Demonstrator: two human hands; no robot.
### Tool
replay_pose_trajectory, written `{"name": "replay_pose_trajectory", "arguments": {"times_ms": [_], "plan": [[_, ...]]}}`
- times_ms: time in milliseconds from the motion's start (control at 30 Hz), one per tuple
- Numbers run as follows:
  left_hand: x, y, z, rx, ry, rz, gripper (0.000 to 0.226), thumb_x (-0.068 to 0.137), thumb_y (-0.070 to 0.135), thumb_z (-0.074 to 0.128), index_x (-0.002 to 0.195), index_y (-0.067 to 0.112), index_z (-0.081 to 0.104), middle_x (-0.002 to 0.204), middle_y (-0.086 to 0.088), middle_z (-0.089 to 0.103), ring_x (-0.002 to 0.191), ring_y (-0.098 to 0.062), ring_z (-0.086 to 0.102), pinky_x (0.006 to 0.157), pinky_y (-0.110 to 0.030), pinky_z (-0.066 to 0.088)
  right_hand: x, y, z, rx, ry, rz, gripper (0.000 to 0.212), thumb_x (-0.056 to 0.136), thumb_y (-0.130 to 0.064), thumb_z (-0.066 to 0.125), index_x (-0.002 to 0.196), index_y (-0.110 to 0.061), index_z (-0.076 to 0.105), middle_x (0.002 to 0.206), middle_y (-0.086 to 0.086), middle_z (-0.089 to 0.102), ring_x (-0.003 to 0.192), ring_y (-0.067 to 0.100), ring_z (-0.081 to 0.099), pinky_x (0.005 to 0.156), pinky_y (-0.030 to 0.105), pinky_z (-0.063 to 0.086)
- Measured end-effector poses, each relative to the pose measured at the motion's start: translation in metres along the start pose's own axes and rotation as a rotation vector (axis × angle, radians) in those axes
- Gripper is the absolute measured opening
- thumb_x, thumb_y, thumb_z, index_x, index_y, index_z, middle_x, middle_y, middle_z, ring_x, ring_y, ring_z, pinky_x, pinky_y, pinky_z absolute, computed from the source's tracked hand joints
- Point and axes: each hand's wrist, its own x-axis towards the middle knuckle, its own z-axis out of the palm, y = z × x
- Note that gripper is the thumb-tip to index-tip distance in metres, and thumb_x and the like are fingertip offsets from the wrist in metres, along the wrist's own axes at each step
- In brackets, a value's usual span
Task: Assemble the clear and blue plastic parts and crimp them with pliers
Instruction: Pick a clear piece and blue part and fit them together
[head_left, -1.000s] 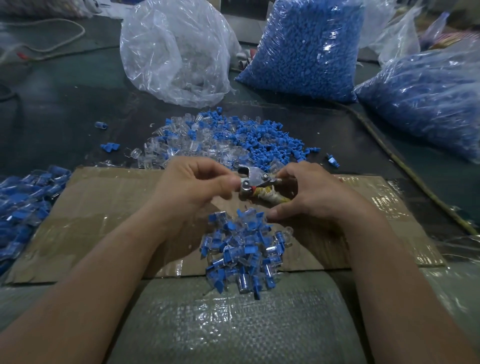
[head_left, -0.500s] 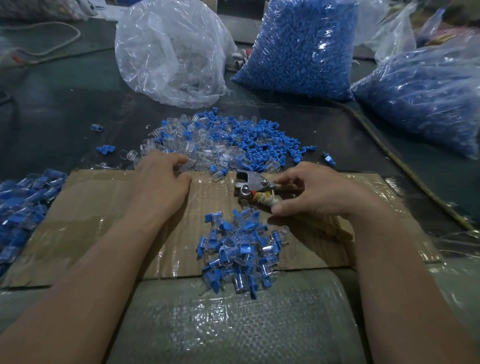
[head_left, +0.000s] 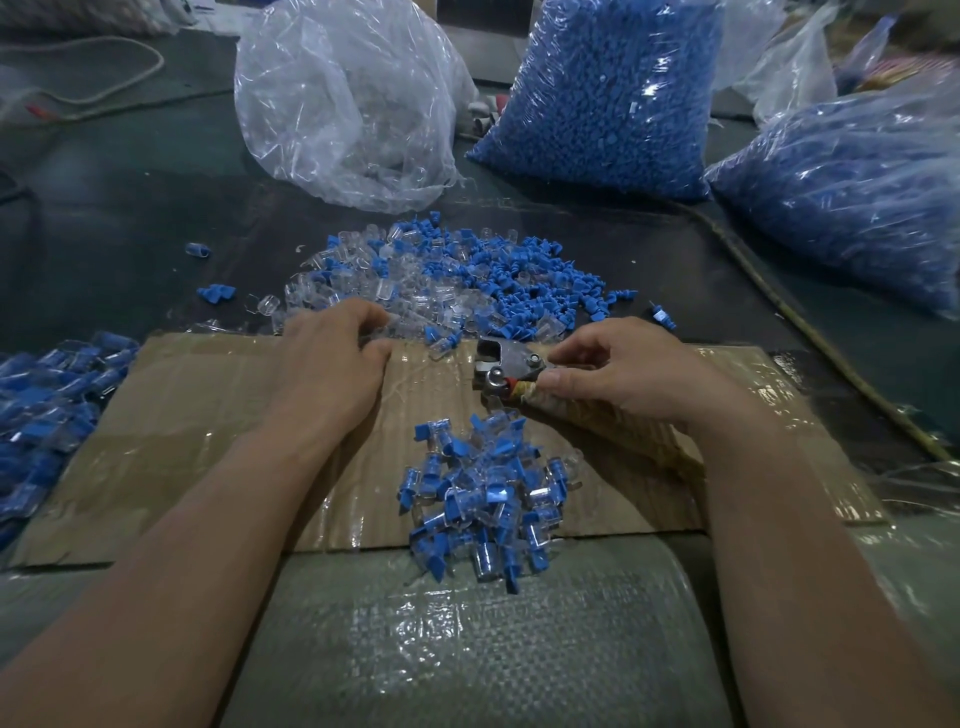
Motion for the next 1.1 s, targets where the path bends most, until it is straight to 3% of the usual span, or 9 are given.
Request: {"name": "replay_pose_trajectory", "arguments": {"times_ms": [167, 267, 467, 533, 600, 700, 800, 967, 1100], "plan": [[0.001, -0.001, 0.0, -0.06, 0.066, 0.022, 0.021, 0.089, 0.02, 0.061, 0.109, 0.016, 0.064, 0.101, -0.002, 0.065, 0.092, -0.015, 0.053, 0.083, -0.027, 0.037, 0.0, 0.0, 0.0, 0.019, -0.008, 0.007, 0.022, 0.075, -0.051, 0.064, 0.089, -0.035, 0.06, 0.09, -0.017, 0.056, 0.085, 0.001, 0.049, 0.067, 0.021, 0.038], [-0.001, 0.001, -0.001, -0.117, 0.092, 0.032, 0.03, 0.088, 0.017, 0.062, 0.117, 0.014, 0.06, 0.097, 0.001, 0.061, 0.087, -0.011, 0.052, 0.082, -0.024, 0.038, -0.002, -0.002, -0.001, 0.041, -0.004, 0.008, 0.017, 0.077, -0.05, 0.062, 0.084, -0.035, 0.06, 0.087, -0.016, 0.057, 0.082, 0.001, 0.051, 0.064, 0.02, 0.037], [-0.008, 0.008, -0.004, -0.373, 0.089, 0.113, 0.03, 0.086, 0.01, 0.062, 0.115, 0.012, 0.06, 0.089, 0.009, 0.058, 0.079, 0.0, 0.055, 0.07, -0.013, 0.043, 0.008, 0.005, -0.001, 0.052, 0.292, 0.057, 0.013, 0.088, -0.035, 0.058, 0.077, -0.029, 0.058, 0.076, -0.015, 0.057, 0.071, 0.001, 0.051, 0.063, 0.025, 0.038], [-0.011, 0.01, -0.004, -0.439, 0.062, 0.135, 0.027, 0.087, 0.011, 0.061, 0.113, 0.017, 0.059, 0.09, 0.012, 0.058, 0.084, -0.002, 0.057, 0.072, -0.016, 0.046, 0.014, 0.01, 0.0, -0.018, 0.392, 0.065, 0.008, 0.09, -0.029, 0.056, 0.09, -0.025, 0.063, 0.087, -0.01, 0.06, 0.076, 0.004, 0.052, 0.072, 0.026, 0.039], [-0.013, 0.012, -0.004, -0.489, 0.039, 0.143, 0.024, 0.088, 0.013, 0.059, 0.111, 0.022, 0.058, 0.09, 0.014, 0.058, 0.085, -0.005, 0.061, 0.073, -0.021, 0.05, 0.02, 0.013, 0.003, -0.069, 0.443, 0.047, 0.025, 0.092, -0.023, 0.053, 0.115, -0.02, 0.061, 0.112, -0.001, 0.059, 0.096, 0.012, 0.053, 0.082, 0.025, 0.037], [-0.016, 0.013, -0.004, -0.498, 0.001, 0.146, 0.024, 0.089, 0.016, 0.056, 0.112, 0.023, 0.057, 0.09, 0.013, 0.061, 0.082, -0.006, 0.063, 0.074, -0.026, 0.052, 0.028, 0.014, 0.007, -0.136, 0.382, -0.017, 0.042, 0.095, -0.014, 0.047, 0.136, -0.023, 0.045, 0.137, 0.0, 0.045, 0.123, 0.015, 0.041, 0.097, 0.025, 0.03], [-0.018, 0.015, -0.004, -0.526, -0.018, 0.155, 0.022, 0.087, 0.014, 0.06, 0.104, 0.029, 0.059, 0.089, 0.011, 0.062, 0.08, -0.002, 0.063, 0.069, -0.016, 0.05, 0.035, 0.015, 0.011, -0.217, 0.259, -0.017, 0.046, 0.096, -0.01, 0.041, 0.14, -0.024, 0.038, 0.146, -0.003, 0.036, 0.134, 0.015, 0.03, 0.108, 0.031, 0.023], [-0.022, 0.017, -0.008, -0.506, -0.065, 0.157, 0.031, 0.079, 0.01, 0.068, 0.084, 0.039, 0.059, 0.082, 0.014, 0.064, 0.074, 0.0, 0.063, 0.068, -0.018, 0.052, 0.038, 0.017, 0.01, -0.201, 0.322, 0.045, 0.031, 0.093, -0.009, 0.048, 0.119, -0.019, 0.062, 0.125, 0.001, 0.059, 0.112, 0.017, 0.052, 0.091, 0.028, 0.039], [-0.021, 0.017, -0.006, -0.572, -0.081, 0.116, 0.035, 0.077, 0.002, 0.069, 0.097, 0.03, 0.062, 0.083, 0.007, 0.065, 0.074, -0.008, 0.066, 0.067, -0.021, 0.055, 0.036, 0.018, 0.008, -0.152, 0.411, 0.05, 0.021, 0.088, -0.011, 0.059, 0.104, -0.019, 0.07, 0.109, 0.0, 0.067, 0.088, 0.007, 0.052, 0.078, 0.021, 0.037]]}}
